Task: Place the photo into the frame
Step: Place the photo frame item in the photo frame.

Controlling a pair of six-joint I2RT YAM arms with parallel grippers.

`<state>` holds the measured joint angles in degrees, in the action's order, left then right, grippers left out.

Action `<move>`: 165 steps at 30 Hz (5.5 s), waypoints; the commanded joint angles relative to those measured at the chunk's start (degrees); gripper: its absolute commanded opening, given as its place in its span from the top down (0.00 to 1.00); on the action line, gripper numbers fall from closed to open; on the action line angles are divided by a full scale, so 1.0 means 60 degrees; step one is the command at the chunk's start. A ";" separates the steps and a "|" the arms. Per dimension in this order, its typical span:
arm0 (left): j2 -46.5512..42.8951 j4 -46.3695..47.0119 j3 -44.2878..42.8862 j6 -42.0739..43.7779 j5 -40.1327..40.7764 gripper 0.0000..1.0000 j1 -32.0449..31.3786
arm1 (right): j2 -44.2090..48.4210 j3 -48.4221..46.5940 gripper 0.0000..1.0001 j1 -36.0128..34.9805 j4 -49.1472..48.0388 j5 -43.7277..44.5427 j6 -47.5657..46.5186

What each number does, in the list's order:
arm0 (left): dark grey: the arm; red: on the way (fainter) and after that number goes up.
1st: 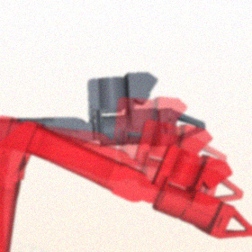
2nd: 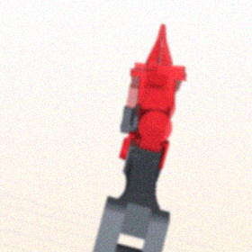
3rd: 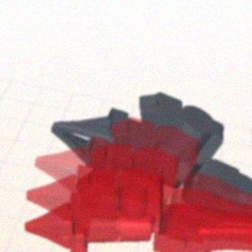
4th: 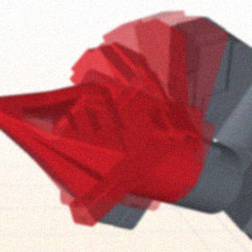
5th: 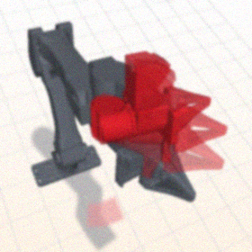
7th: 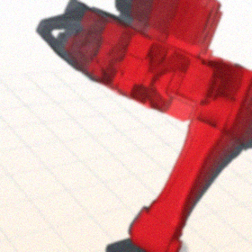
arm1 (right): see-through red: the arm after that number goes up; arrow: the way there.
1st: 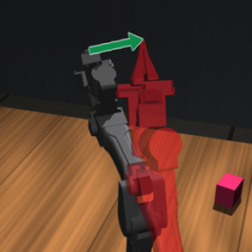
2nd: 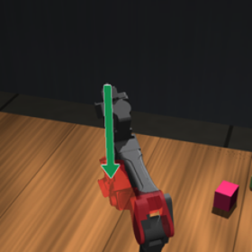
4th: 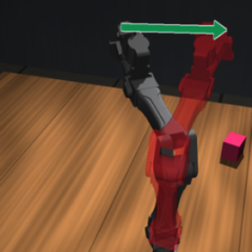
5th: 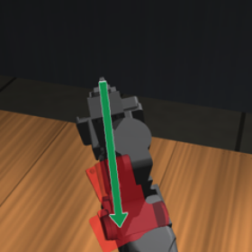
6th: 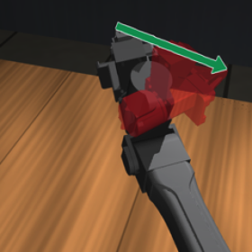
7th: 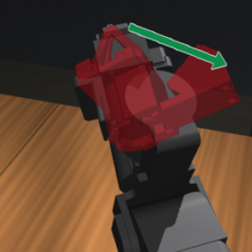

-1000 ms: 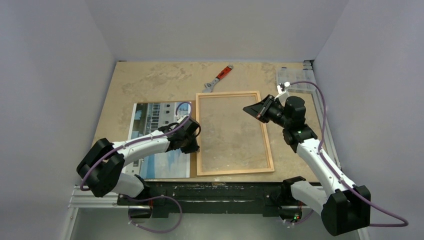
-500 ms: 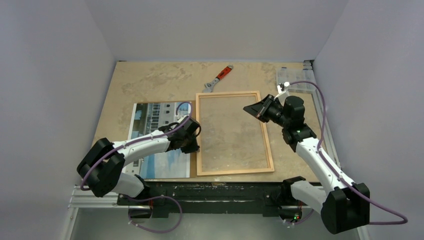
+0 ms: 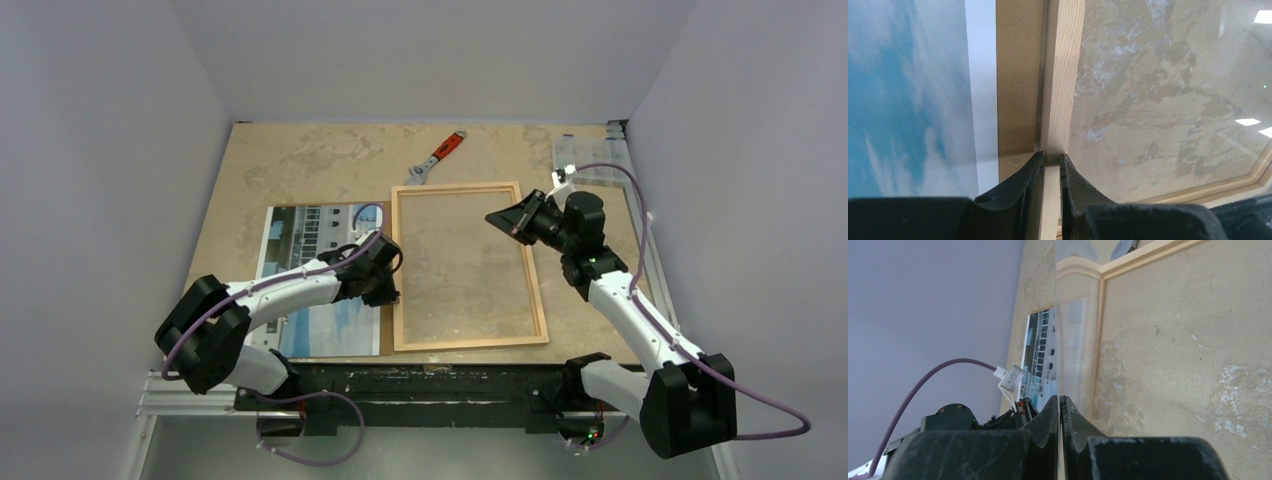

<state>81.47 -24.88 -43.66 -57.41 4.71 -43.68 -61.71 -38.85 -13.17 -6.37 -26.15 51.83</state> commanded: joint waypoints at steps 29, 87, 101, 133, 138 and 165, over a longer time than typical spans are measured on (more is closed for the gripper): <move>0.0376 -0.0423 -0.0136 0.0312 0.0186 0.86 -0.0059 | -0.0307 0.0530 1.00 -0.0017 -0.0098 -0.0021 0.0861; 0.0570 -0.0749 -0.0357 0.0528 0.0205 0.89 -0.0073 | -0.3018 -0.0975 0.71 0.0092 0.1313 -0.1606 -0.3079; 0.0707 -0.0853 -0.0506 0.0578 0.0220 0.89 -0.0125 | -0.3957 -0.1502 0.38 0.0087 0.2171 -0.1119 -0.4294; 0.1048 -0.1071 -0.0807 0.0617 0.0300 0.90 -0.0264 | -0.3687 -0.2008 0.02 0.0087 0.3849 0.2598 -0.4695; 0.1014 -0.1220 -0.0809 0.0647 0.0428 0.90 -0.0269 | -0.3667 -0.2139 0.02 0.0086 0.4193 0.3311 -0.4612; 0.0293 0.0015 -0.0304 0.0169 0.0182 0.44 -0.0264 | -0.2347 -0.1021 0.02 0.0527 0.4323 0.3875 -0.3859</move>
<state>83.24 -27.20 -45.93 -55.02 5.93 -45.10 -79.46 -45.98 -10.52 20.18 -1.19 27.55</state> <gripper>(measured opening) 0.600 0.982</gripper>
